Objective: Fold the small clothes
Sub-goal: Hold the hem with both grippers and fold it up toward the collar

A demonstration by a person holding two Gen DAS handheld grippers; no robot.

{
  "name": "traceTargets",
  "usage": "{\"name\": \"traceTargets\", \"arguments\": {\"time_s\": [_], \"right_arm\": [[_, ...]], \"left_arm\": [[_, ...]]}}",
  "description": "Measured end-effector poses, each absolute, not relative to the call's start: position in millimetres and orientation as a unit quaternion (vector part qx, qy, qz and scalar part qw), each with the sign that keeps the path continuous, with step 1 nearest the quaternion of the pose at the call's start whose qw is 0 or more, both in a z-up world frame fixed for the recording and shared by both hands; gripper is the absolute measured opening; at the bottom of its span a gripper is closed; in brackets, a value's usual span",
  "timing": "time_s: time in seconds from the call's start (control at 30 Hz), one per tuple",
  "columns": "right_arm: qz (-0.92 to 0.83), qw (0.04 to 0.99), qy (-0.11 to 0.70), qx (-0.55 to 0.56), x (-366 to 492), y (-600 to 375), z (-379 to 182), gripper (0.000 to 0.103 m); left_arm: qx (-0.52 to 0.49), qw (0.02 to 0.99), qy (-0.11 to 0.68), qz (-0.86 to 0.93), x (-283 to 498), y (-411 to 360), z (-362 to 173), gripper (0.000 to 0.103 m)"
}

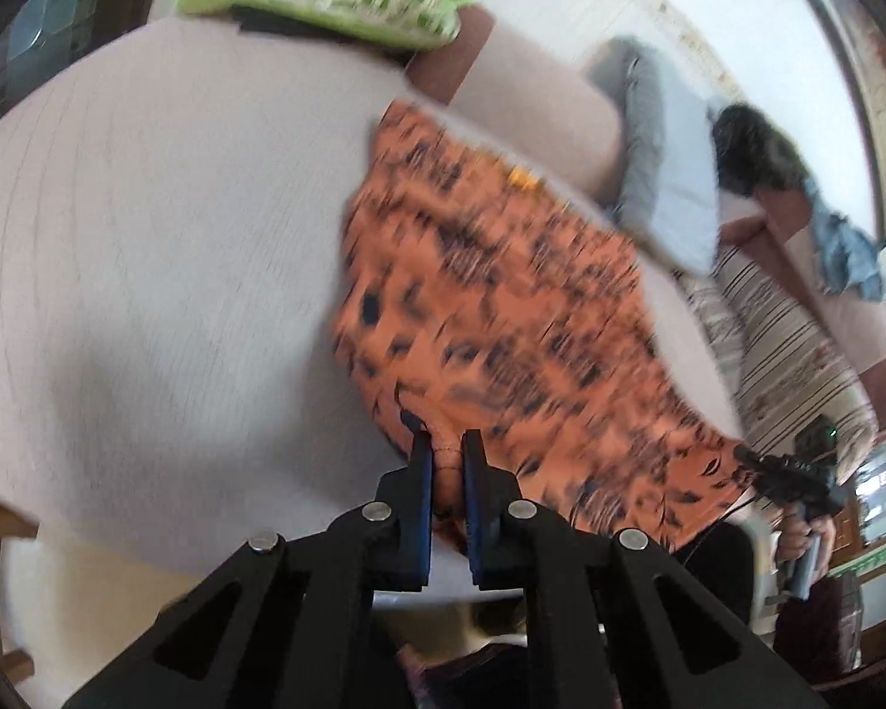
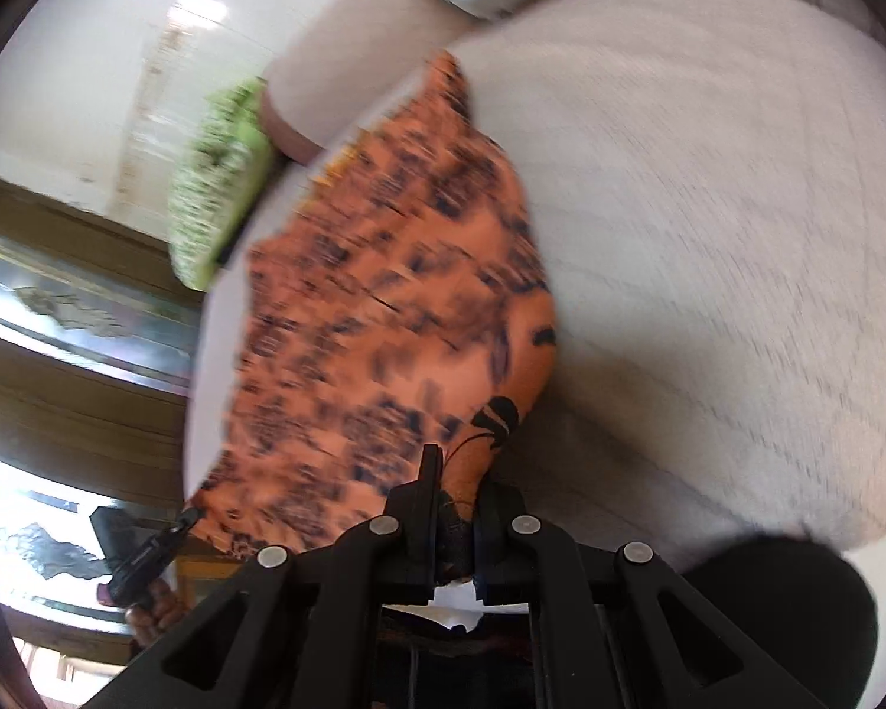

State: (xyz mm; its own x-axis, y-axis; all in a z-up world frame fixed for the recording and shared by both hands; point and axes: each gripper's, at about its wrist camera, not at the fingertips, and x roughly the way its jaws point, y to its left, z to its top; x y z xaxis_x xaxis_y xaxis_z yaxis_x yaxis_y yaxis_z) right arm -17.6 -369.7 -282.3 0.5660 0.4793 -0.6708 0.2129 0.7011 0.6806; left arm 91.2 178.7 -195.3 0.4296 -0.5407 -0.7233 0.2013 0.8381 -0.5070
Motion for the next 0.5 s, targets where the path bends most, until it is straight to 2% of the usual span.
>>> {"name": "traceTargets", "arguments": {"time_s": [0.23, 0.5], "right_arm": [[0.122, 0.818, 0.384, 0.41, 49.1, -399.1, -219.0, 0.008], [0.072, 0.827, 0.372, 0.416, 213.7, -429.2, -213.4, 0.008]], "left_arm": [[-0.203, 0.846, 0.442, -0.219, 188.0, 167.6, -144.3, 0.009], [-0.214, 0.851, 0.455, -0.152, 359.1, 145.2, -156.3, 0.008]]}}
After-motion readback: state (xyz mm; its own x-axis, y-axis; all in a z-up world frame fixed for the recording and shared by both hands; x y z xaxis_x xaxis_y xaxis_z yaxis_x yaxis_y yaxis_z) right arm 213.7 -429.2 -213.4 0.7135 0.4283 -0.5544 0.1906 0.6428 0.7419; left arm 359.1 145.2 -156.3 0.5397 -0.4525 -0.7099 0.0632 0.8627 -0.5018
